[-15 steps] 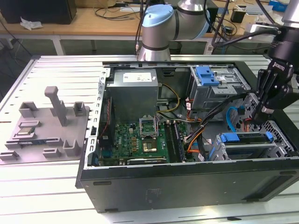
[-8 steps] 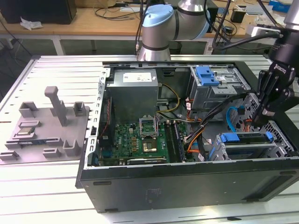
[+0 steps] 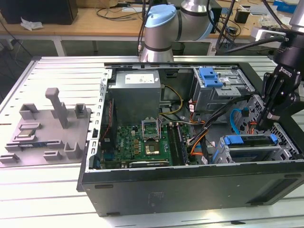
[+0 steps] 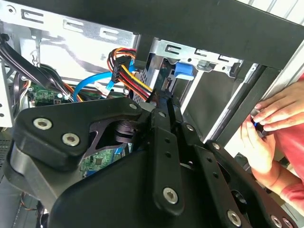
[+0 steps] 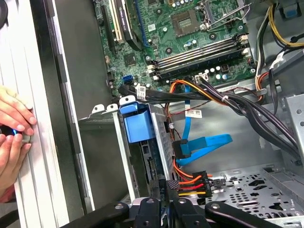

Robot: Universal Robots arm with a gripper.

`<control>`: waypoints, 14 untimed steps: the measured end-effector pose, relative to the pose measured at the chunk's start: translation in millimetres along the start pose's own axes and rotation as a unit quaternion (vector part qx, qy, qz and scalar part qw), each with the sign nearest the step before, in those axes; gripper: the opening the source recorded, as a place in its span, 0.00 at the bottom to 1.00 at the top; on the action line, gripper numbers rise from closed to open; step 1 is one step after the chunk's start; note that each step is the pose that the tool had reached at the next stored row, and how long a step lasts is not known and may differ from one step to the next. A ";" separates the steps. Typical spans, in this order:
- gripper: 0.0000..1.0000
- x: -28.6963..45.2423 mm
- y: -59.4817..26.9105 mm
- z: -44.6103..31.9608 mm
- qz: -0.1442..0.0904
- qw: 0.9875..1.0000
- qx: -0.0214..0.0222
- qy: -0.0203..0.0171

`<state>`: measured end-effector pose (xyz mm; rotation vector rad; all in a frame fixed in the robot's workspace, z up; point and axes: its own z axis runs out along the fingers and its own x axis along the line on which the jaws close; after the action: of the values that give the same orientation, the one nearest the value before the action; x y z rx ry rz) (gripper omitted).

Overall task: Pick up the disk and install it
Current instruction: 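Insert the first disk wire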

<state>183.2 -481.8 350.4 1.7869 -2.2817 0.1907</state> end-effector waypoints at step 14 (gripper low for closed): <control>0.16 11.8 3.2 1.9 -0.020 1.000 0.007 -0.023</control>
<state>177.2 -492.6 351.9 1.8616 -2.2782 0.1600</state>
